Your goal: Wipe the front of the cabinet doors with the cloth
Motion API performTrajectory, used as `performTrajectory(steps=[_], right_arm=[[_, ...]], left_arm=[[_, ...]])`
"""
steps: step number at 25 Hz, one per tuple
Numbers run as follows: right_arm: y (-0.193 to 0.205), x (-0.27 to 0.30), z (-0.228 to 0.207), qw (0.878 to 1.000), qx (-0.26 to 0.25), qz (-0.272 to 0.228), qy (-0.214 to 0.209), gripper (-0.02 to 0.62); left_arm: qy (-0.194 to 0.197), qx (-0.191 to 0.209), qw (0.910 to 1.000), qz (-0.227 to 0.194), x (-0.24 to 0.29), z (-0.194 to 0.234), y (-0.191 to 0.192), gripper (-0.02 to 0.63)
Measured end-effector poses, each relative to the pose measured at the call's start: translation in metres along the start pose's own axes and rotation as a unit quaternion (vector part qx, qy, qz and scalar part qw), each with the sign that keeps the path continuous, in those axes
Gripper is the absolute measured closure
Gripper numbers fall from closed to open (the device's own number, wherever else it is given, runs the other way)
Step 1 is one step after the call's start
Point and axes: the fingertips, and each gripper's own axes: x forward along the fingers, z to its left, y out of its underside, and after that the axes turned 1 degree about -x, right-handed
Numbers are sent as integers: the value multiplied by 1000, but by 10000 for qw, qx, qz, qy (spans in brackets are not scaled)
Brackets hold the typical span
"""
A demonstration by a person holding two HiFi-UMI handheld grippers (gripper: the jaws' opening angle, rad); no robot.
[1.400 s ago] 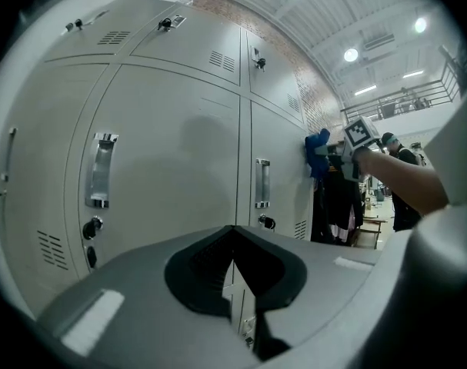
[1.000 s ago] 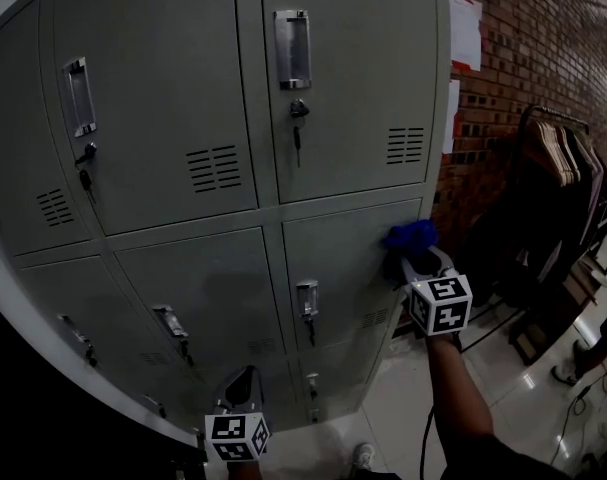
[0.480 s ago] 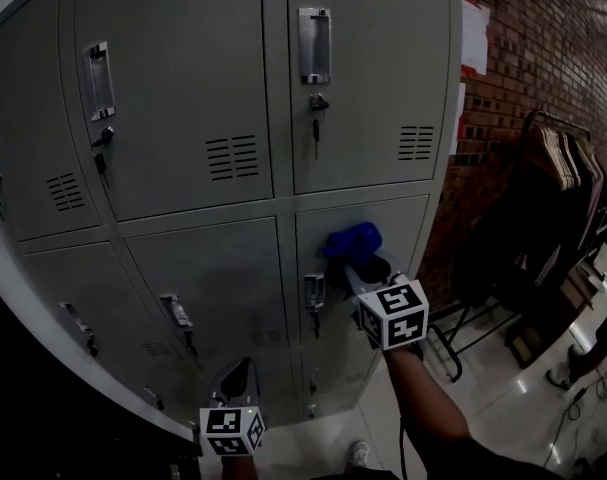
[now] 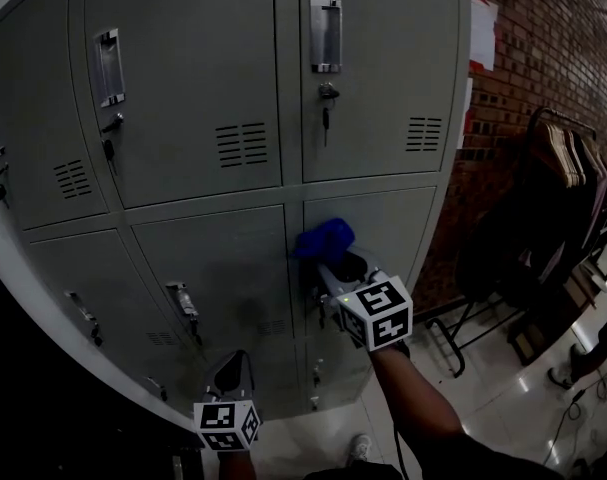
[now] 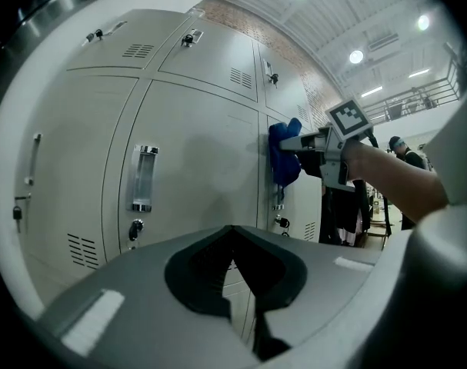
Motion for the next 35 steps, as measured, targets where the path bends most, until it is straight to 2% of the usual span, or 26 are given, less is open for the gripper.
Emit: performTrajectory(steps=[2, 6, 10, 15, 21, 24, 30, 35], right_arm=[[5, -18, -23, 9996, -55, 6, 281, 486], [29, -62, -90, 9923, -430, 353, 1110, 486], [62, -92, -149, 9842, -140, 656, 1639, 486], [99, -104, -190, 9737, 92, 1023, 2034, 486], [111, -93, -194, 9720, 308, 952, 2128, 485], [108, -85, -180, 9767, 357, 942, 1896, 486], [94, -59, -128, 9865, 168, 842, 1393, 486], [87, -41, -88, 9918, 202, 765, 1007, 486]], left_arm=[[6, -7, 10000, 7, 1, 0, 1, 592], [83, -30, 10000, 42, 9, -7, 2, 592], [157, 0, 9999, 32, 19, -15, 0, 592], [155, 23, 9999, 46, 27, -17, 1, 591], [66, 16, 9999, 120, 30, -11, 5, 591], [51, 22, 9999, 148, 31, -10, 8, 592], [75, 23, 9998, 176, 31, -8, 8, 592], [93, 55, 9998, 167, 30, -7, 8, 592]])
